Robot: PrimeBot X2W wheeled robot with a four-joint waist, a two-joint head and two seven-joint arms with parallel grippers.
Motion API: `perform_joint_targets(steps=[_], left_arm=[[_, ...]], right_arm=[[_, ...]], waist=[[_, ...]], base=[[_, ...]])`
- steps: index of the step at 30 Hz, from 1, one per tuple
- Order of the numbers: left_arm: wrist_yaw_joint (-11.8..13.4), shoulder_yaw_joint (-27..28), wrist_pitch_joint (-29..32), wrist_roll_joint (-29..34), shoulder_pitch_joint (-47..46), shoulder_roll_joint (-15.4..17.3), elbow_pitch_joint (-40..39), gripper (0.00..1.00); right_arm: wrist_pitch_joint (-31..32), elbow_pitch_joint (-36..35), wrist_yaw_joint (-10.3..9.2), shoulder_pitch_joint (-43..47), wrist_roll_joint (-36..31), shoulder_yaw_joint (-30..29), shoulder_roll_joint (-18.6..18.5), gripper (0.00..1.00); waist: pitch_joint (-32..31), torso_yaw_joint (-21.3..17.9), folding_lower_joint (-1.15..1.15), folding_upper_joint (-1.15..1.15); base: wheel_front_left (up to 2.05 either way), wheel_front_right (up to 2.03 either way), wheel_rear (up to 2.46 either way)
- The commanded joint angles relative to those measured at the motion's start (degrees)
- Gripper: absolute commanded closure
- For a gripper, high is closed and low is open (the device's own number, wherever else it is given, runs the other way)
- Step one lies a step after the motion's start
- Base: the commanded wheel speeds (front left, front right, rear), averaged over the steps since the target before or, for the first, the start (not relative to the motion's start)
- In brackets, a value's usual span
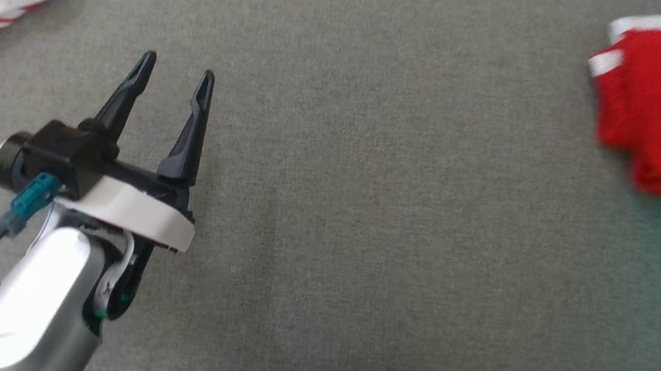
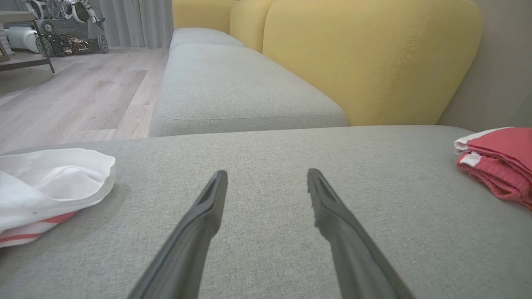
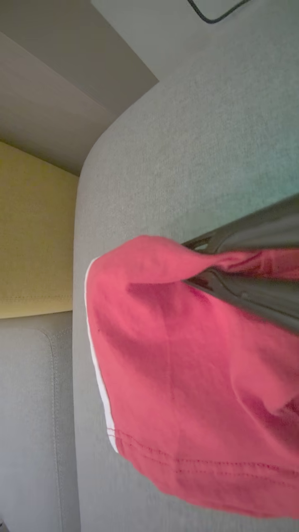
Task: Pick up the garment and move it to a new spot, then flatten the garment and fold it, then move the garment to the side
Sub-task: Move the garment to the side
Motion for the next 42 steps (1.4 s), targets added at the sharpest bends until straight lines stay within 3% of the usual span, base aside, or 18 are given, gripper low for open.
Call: perform_joint_targets(steps=[1,8,21,22,23,24,32,42], left_arm=[[-0.1,1.8,-0.2,0.4,-2.1,1.6,-1.8,0.00],[-0.2,2.2,-0.5,0.4,-2.7,1.6,-1.5,0.00],[-1.2,2.8,-0.7,0.9,-5.3,1.4,-1.0,0.00],[-1.3,2.9,-0.7,0.9,-5.3,1.4,-1.0,0.00],[-1.3,2.9,-0.7,0.9,-5.3,1.5,-0.9,0.00],[-1.3,3.0,-0.7,0.9,-5.2,1.5,-0.9,0.00],[-1.3,3.4,-0.8,0.9,-4.1,1.6,-0.2,0.00],[-0.6,3.5,-0.8,0.3,-0.7,1.9,0.8,0.00]], right_arm=[[0.3,-1.2,-0.05,-0.8,-0.5,0.0,-2.2,1.00],[0.3,0.3,-0.05,-4.2,-0.5,-3.9,-4.8,1.00],[0.3,-1.0,-0.05,-5.1,-1.3,-6.7,-3.2,0.99],[0.2,-1.0,-0.05,-5.0,-1.3,-6.7,-2.9,0.70],[0.0,-1.0,-0.05,-4.8,-1.3,-6.7,-2.5,0.51],[-0.2,-1.1,-0.05,-4.6,-1.4,-6.7,-2.1,0.00],[-0.9,-4.8,-0.05,-1.1,-4.5,-8.0,1.9,0.00],[-2.6,-21.6,-0.05,8.5,-8.2,-9.6,11.3,0.00]], waist=[[1.6,0.5,0.00,0.00],[4.4,0.6,0.00,0.00],[7.4,0.2,0.00,0.00],[7.5,0.1,0.00,0.00],[7.5,0.0,0.00,0.00],[7.4,-0.1,0.00,0.00],[5.0,-1.6,0.00,0.00],[-1.4,-2.7,0.00,0.00]], base=[[0.00,0.00,0.00],[0.00,0.00,0.00],[0.00,0.00,0.00],[0.00,0.00,0.00],[0.00,0.00,0.00],[0.00,0.00,0.00],[0.00,0.00,0.00],[0.00,0.00,0.00]])
